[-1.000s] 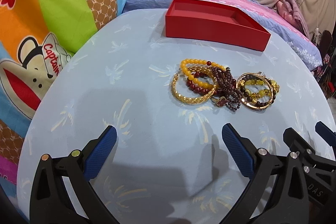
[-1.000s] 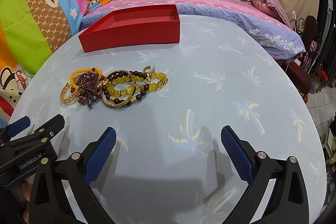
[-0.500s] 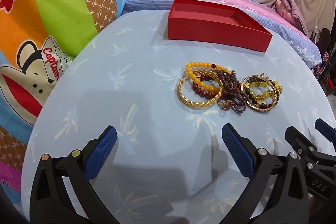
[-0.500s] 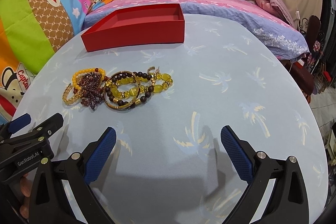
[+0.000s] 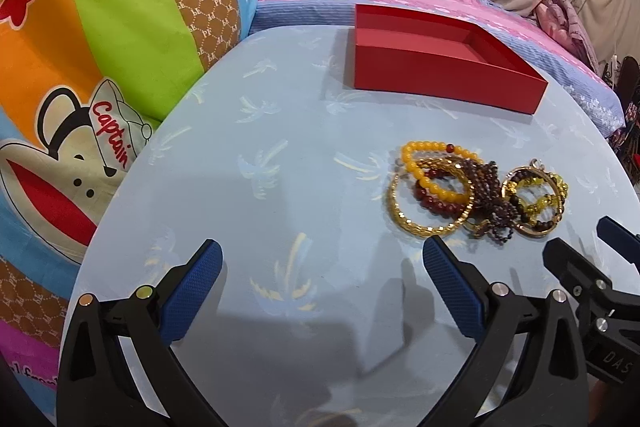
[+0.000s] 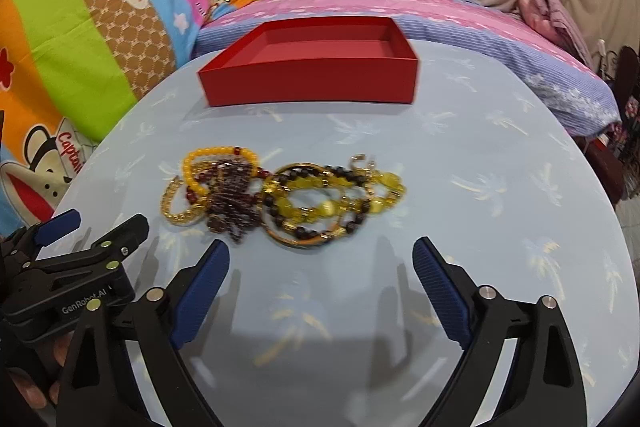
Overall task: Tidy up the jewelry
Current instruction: 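Move the right tool to the pile and close on the dark garnet bracelet, then lift the dark garnet bracelet out of the pile with the right tool, then close the left tool on the gold chain-link bangle while the right tool holds the garnet bracelet, then carry both bracelets over the red box and open both tools to drop them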
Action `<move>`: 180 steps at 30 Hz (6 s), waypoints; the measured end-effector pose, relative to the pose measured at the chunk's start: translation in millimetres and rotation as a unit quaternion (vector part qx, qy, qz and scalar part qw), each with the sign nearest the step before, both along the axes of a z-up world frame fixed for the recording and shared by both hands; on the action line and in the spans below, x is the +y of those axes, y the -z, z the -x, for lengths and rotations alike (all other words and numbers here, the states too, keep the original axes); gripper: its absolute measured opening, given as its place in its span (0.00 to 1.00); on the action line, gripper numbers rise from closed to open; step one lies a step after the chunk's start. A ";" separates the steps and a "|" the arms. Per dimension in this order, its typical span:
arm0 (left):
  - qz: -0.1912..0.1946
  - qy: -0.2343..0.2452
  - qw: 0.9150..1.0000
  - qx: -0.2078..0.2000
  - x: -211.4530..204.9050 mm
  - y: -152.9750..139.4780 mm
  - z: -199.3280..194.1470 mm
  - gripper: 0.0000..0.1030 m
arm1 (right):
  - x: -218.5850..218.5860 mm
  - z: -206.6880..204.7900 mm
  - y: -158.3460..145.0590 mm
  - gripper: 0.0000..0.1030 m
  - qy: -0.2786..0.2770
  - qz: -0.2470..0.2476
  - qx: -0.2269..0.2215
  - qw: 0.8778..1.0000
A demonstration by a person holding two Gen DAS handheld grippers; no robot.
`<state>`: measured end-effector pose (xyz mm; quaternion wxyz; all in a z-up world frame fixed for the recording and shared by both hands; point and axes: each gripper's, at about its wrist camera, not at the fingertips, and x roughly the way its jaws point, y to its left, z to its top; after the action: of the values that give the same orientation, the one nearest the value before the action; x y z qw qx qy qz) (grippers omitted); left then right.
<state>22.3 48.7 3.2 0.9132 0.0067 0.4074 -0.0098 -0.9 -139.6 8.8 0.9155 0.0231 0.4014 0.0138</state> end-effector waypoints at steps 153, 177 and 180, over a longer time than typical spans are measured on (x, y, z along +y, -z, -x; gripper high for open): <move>0.096 0.119 0.987 -0.042 -45.7 -90.2 -81.2 0.51 | -53.8 -86.6 -97.3 0.04 -0.064 -0.108 -0.069 0.990; 0.059 0.140 0.987 0.044 -91.2 -55.4 -341.4 0.51 | -86.4 -376.7 -44.0 0.04 -0.035 -0.118 0.074 0.990; 0.056 0.138 0.987 0.053 -91.4 -49.1 -350.3 0.51 | -92.4 -387.1 -30.8 0.04 -0.022 -0.119 0.093 0.988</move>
<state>372.6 -42.7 52.2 0.8792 0.0116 0.4492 -0.1585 386.2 -232.0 39.5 0.8644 0.1238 0.4807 0.0797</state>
